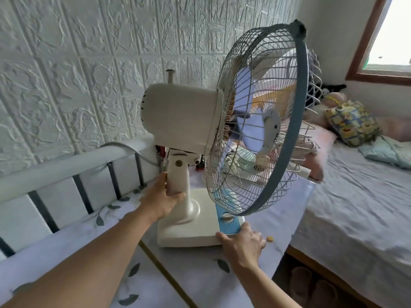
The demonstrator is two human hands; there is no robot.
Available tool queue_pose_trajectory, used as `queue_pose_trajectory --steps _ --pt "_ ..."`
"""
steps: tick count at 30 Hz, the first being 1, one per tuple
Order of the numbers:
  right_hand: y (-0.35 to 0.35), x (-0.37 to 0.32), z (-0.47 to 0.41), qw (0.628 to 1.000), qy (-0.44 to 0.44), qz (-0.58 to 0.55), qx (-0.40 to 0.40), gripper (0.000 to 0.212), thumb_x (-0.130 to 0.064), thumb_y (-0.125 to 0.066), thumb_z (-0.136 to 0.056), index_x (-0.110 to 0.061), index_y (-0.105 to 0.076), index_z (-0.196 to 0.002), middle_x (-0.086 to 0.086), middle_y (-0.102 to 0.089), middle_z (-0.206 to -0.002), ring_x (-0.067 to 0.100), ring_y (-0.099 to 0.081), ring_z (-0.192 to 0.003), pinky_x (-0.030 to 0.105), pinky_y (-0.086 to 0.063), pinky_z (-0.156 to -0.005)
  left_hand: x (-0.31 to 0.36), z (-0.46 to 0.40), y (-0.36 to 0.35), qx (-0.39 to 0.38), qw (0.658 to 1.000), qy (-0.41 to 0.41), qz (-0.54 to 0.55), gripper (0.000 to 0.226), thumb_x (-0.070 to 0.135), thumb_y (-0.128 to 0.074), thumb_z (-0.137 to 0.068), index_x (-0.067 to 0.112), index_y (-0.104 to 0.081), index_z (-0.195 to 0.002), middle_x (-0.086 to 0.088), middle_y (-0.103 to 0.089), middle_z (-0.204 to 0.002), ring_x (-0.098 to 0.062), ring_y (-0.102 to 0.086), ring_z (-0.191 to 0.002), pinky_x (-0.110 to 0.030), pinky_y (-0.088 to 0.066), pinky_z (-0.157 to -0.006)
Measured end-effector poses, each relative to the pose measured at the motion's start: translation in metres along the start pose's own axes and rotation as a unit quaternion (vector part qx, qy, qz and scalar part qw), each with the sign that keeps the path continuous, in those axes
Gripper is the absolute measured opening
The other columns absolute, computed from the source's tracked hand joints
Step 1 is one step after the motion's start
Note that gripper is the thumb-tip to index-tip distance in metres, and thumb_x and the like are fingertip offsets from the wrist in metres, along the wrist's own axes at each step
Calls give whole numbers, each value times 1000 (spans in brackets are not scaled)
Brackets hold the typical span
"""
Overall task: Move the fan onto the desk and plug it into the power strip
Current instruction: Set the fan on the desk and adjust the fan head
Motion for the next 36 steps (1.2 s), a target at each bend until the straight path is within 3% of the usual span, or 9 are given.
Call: queue_pose_trajectory --steps 9,14,19,22,25,28,33,36 --pt "-2 3 -5 999 32 15 2 57 -44 -72 -73 -10 -52 -115 16 -54 -116 31 -40 -115 35 -33 -96 2 3 -3 13 1000 9 16 53 22 -68 -83 13 -41 -127 -9 -57 -127 -30 -55 -116 -49 -44 -101" --pt "-1 4 -10 999 33 10 -3 58 -43 -73 -75 -9 -53 -117 17 -55 -119 32 -39 -120 37 -25 -102 3 2 -3 16 1000 10 3 53 22 -68 -84 13 -40 -128 -9 -57 -127 -30 -55 -117 -47 -44 -101" --pt "0 4 -9 999 42 17 -7 58 -43 -70 -77 -10 -50 -121 17 -53 -121 32 -37 -120 37 -29 -100 1 1 -2 17 1000 14 -18 54 27 -68 -83 15 -40 -128 -8 -58 -128 -30 -56 -116 -48 -46 -99" --pt "2 5 -3 998 46 22 -29 71 -43 -69 -79 -11 -39 -135 18 -46 -125 32 -33 -124 39 -31 -105 1 5 -4 -1 999 28 -32 61 27 -69 -83 16 -35 -133 -9 -56 -131 -30 -54 -119 -46 -45 -101" --pt "10 3 16 996 47 18 -68 98 -42 -72 -74 -15 -14 -149 16 -37 -136 32 -24 -130 41 -30 -108 1 18 1 -20 996 62 -53 85 29 -71 -81 18 -18 -147 -10 -46 -142 -29 -48 -128 -39 -41 -105" --pt "25 -1 43 994 55 18 -95 103 -42 -73 -75 -14 -9 -150 15 -29 -145 33 -18 -136 40 -25 -112 0 41 16 -36 992 102 -66 96 35 -71 -80 16 -9 -151 -12 -39 -149 -29 -44 -133 -38 -39 -106" --pt "45 -10 81 987 73 47 -134 100 -45 -70 -77 -13 -11 -150 16 -24 -151 34 -16 -139 40 -19 -115 4 88 44 -59 989 119 -63 88 33 -69 -82 18 -15 -150 -8 -32 -154 -26 -37 -138 -35 -34 -108" --pt "49 -14 102 982 83 58 -158 85 -43 -65 -81 -12 -21 -147 16 -28 -148 33 -19 -138 41 -22 -114 2 119 56 -54 985 145 -71 73 26 -62 -88 18 -21 -149 -8 -36 -151 -26 -40 -135 -28 -35 -98"
Point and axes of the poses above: each hand's wrist, its own z-axis away from the middle knuckle, its own y-axis out of the back of the hand, x = y × z, the point moved 2 cm from there along -z, towards the middle knuckle
